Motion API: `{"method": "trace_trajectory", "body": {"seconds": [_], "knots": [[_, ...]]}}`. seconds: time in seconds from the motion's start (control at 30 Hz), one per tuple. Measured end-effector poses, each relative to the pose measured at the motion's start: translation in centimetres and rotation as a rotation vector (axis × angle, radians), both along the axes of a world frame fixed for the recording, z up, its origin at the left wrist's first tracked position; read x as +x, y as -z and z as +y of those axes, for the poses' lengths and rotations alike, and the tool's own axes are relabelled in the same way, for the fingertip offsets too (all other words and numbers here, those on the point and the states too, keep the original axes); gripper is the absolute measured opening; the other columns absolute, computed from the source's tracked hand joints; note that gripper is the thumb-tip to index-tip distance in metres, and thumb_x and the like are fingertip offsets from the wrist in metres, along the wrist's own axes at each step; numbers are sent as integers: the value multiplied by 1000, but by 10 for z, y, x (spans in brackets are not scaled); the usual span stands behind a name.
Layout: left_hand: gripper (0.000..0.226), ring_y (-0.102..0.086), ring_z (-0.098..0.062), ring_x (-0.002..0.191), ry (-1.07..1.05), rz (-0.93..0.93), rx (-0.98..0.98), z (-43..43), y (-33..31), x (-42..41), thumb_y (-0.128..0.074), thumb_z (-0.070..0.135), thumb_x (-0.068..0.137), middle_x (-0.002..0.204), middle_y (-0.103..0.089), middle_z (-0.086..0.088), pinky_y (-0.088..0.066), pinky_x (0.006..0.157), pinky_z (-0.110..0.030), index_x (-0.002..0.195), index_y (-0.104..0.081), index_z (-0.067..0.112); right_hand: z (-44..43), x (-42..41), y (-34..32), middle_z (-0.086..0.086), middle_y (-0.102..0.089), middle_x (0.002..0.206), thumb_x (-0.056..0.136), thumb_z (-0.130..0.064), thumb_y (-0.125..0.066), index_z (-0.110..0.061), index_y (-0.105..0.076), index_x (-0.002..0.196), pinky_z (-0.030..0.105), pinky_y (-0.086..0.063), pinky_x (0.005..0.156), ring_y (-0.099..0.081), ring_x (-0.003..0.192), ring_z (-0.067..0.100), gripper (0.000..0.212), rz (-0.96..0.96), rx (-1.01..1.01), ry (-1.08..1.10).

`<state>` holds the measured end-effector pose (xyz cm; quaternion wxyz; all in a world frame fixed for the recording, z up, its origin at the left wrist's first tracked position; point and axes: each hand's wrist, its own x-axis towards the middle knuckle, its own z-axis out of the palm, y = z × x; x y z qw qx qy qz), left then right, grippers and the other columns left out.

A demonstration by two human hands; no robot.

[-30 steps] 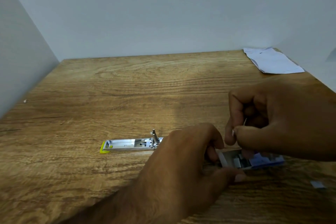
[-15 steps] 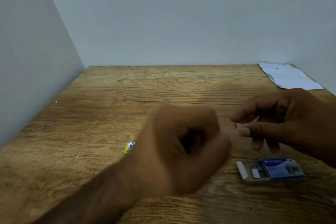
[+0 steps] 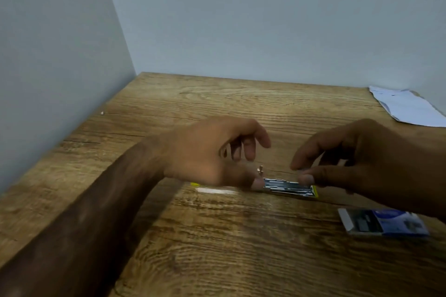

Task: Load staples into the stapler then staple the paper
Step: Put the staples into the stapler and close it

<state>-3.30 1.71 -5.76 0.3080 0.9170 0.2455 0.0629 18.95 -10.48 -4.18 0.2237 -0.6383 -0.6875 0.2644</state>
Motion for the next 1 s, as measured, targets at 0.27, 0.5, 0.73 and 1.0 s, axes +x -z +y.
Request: {"method": "trace_trajectory", "body": {"seconds": [0.27,0.5,0.73,1.0], "knots": [[21,-64,1,70,45,137,8,-5,10,11,-86,40,81,84,-70,9,-46,56,-11,95,-74,29,20,-18,8,-39,-67,76,76,-41,-82,-44,-76,85,6,-47,52,-65,72,-11,12,-183,-91,-88],[17,-60,5,64,40,111,-15,-4,14,12,-85,36,82,79,-67,10,-42,52,-7,92,-74,28,23,-17,17,-42,-66,79,71,-48,-82,-52,-74,86,18,-47,58,-63,77,-14,18,-169,-76,-63],[17,-59,5,61,36,104,-28,-4,14,12,-85,34,83,78,-67,10,-41,51,-8,92,-74,26,21,-15,20,-34,-70,83,68,-46,-84,-53,-73,85,27,-58,63,-66,77,-7,21,-132,-28,-61],[16,-59,6,59,31,103,-47,-4,15,13,-86,32,83,76,-67,10,-40,50,-6,91,-73,25,19,-21,21,-22,-72,83,69,-46,-85,-53,-74,86,32,-58,70,-64,76,-3,21,-172,-2,-46]]}}
